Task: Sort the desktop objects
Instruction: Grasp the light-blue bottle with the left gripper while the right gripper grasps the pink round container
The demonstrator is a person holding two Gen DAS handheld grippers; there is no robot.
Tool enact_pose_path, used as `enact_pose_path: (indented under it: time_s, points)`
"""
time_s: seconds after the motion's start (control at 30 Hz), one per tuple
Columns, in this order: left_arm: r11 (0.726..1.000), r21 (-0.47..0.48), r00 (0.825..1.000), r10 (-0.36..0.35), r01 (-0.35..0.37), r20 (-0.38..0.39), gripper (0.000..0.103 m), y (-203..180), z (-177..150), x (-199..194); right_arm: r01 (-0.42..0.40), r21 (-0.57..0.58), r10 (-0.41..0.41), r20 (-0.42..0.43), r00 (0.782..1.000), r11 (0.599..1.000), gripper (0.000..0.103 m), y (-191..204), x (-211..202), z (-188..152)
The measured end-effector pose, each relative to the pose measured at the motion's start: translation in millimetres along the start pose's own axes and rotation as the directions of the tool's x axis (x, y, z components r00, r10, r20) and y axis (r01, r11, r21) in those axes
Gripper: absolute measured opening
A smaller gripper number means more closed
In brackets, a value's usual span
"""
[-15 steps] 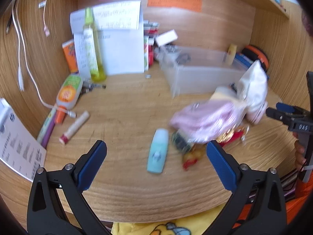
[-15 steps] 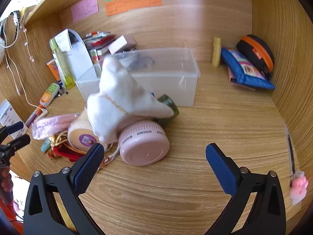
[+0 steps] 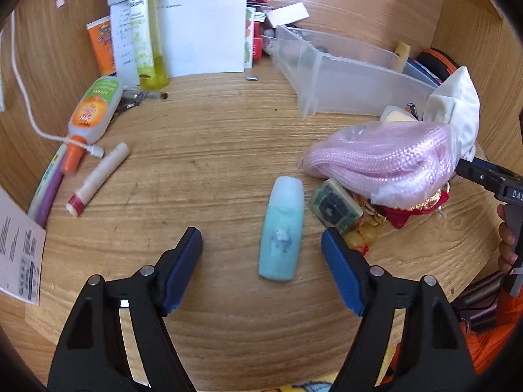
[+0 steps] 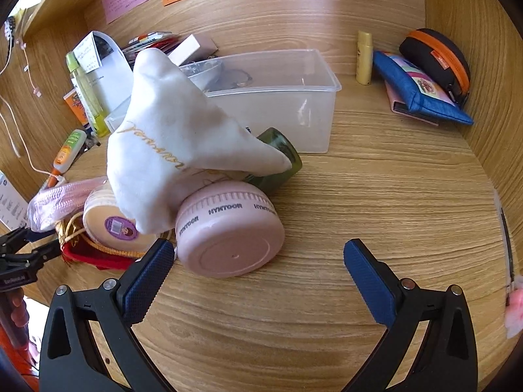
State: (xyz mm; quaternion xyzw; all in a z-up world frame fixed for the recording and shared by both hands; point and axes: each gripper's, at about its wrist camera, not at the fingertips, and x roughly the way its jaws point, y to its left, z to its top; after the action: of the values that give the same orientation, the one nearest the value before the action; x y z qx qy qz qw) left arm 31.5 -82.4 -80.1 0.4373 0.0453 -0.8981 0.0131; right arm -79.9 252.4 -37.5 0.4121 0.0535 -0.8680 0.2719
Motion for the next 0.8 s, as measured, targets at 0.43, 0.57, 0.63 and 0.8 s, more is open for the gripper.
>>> enact_pose_path:
  time_s: [0.43,0.57,0.63,0.8]
  points:
    - [0.997,0.047,0.997,0.054,-0.056,0.055,0.03,-2.9,14.1,13.2,0.008,-0.048,-0.007,0.029,1.0,0.999,0.083,9.4,9.1,4.7]
    - [0.997,0.034,0.996,0.06,-0.062,0.065,0.025,-1.5,13.0,12.5,-0.013,-0.039,0.014,0.01,1.0,0.999,0.062,9.1,13.4,3.2]
    - [0.998,0.023,0.996,0.064,-0.066,0.067,0.025,-0.5,12.1,11.9,0.004,-0.038,-0.003,0.022,1.0,0.999,0.061,8.6,13.0,1.9]
    - [0.998,-0.02,0.996,0.06,-0.058,0.063,0.025,6.9,13.3,8.5,0.013,-0.036,-0.011,0.038,0.999,0.999,0.061,6.3,6.8,-2.5]
